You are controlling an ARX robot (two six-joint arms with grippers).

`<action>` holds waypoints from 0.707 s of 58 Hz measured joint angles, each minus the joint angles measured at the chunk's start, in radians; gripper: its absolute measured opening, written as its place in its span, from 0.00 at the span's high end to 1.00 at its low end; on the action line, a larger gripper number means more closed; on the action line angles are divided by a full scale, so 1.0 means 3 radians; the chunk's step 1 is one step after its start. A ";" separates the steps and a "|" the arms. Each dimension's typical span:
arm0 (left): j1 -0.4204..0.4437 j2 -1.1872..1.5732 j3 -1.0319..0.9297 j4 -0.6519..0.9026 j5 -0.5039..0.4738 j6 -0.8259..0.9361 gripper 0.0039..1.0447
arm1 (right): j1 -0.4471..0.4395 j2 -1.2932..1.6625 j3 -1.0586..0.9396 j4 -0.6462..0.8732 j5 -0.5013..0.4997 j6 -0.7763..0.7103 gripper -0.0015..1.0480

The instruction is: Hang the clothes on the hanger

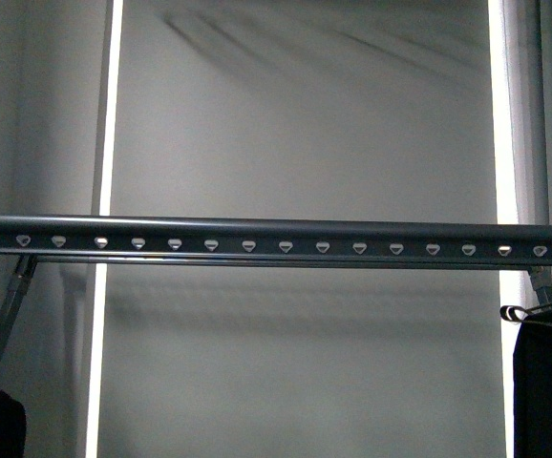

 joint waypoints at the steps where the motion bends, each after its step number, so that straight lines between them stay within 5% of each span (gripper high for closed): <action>1: 0.0008 0.0034 0.0047 -0.0025 -0.0023 -0.0004 0.10 | 0.0000 0.0000 0.0000 0.0000 0.0001 0.0000 0.07; 17: 0.0058 0.0332 0.0301 -0.0266 -0.0131 0.0025 0.56 | 0.0000 0.0000 0.0000 0.0000 0.0001 0.0000 0.07; 28: 0.0078 0.0216 0.0112 -0.0329 0.0125 0.0156 0.90 | 0.0000 0.0000 0.0000 0.0000 0.0001 0.0001 0.07; 41: 0.0207 -0.0305 -0.0393 -0.0562 0.0694 0.0375 0.96 | 0.0000 0.0000 0.0000 0.0000 0.0000 0.0001 0.07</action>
